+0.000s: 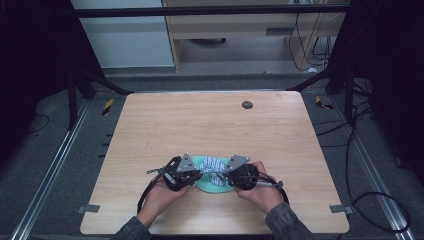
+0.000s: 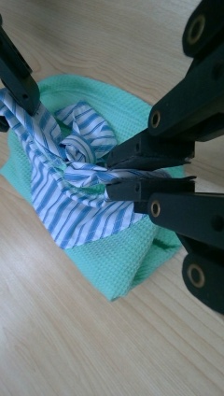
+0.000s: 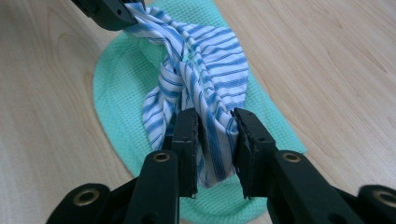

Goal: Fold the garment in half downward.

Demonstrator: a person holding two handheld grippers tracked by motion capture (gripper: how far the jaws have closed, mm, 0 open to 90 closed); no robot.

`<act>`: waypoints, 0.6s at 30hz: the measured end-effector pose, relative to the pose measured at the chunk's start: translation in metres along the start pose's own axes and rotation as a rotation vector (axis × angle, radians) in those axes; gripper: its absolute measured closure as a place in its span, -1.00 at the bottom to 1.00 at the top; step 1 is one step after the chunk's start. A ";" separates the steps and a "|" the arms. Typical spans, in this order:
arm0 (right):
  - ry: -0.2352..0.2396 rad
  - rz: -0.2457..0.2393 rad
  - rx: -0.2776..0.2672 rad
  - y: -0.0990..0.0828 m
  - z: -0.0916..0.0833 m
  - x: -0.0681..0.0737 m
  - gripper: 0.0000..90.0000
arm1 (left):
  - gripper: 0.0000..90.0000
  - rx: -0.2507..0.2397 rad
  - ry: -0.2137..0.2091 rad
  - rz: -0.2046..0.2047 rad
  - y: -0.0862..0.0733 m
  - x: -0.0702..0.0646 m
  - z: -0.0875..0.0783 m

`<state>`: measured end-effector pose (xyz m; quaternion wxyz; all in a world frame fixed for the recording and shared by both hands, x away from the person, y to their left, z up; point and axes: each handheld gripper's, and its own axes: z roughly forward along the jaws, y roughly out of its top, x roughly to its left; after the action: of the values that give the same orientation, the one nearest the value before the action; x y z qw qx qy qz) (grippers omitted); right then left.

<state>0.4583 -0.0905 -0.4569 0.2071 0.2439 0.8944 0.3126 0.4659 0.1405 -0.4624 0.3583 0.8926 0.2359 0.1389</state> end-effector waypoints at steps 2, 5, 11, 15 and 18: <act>0.003 0.002 0.002 -0.002 -0.001 0.003 0.56 | 0.84 0.005 -0.003 0.003 -0.003 -0.002 0.000; 0.008 -0.002 -0.002 -0.005 -0.002 0.005 0.63 | 0.84 0.008 -0.001 0.006 -0.006 -0.003 0.001; 0.023 -0.014 -0.007 -0.012 -0.001 0.011 0.81 | 0.85 0.013 0.001 0.004 -0.013 -0.004 0.004; 0.031 -0.028 -0.003 -0.014 0.001 0.014 0.86 | 0.86 0.009 0.003 0.001 -0.017 -0.005 0.005; 0.029 -0.036 0.000 -0.016 0.001 0.017 0.88 | 0.87 0.001 0.004 -0.009 -0.023 -0.006 0.006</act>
<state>0.4405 -0.0916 -0.4714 0.1997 0.2229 0.9016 0.3124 0.4564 0.1483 -0.4831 0.3581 0.8914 0.2407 0.1389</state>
